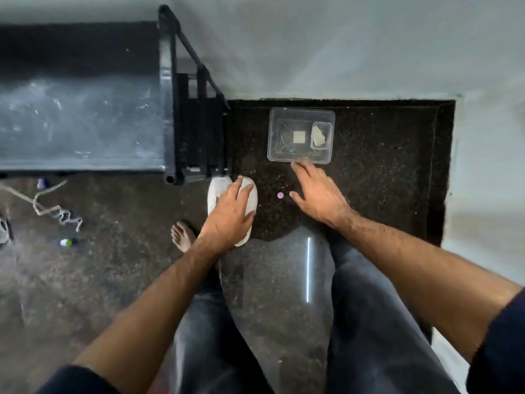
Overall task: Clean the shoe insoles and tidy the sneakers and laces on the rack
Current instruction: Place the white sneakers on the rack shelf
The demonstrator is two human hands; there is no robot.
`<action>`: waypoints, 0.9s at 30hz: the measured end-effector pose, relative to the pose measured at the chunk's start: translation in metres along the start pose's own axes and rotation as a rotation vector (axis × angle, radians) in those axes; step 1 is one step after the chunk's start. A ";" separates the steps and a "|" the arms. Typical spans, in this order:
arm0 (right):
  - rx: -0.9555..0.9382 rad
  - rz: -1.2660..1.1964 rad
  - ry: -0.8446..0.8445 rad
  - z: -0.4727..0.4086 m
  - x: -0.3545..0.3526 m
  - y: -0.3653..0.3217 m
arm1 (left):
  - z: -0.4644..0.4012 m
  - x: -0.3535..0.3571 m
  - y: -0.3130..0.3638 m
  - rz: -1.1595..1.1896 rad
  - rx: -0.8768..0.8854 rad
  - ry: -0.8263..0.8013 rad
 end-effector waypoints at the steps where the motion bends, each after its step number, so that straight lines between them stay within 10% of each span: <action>1: 0.037 -0.007 0.008 0.006 0.004 -0.012 | 0.009 -0.005 -0.008 0.021 0.019 -0.025; 15: 0.303 -0.265 0.069 0.097 0.064 -0.198 | 0.152 -0.090 -0.099 -0.142 0.112 -0.142; 27: 0.472 -0.497 0.106 0.092 0.199 -0.209 | 0.154 -0.023 -0.176 -0.256 0.071 -0.268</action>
Point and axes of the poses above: each hand's wrist, its own z-axis away from the middle knuckle, its own x-axis out of the palm, y = z × x, the point moved 10 cm from there along -z, towards the middle knuckle, and after that the axes turned 8 degrees about z, right-handed, at the moved point
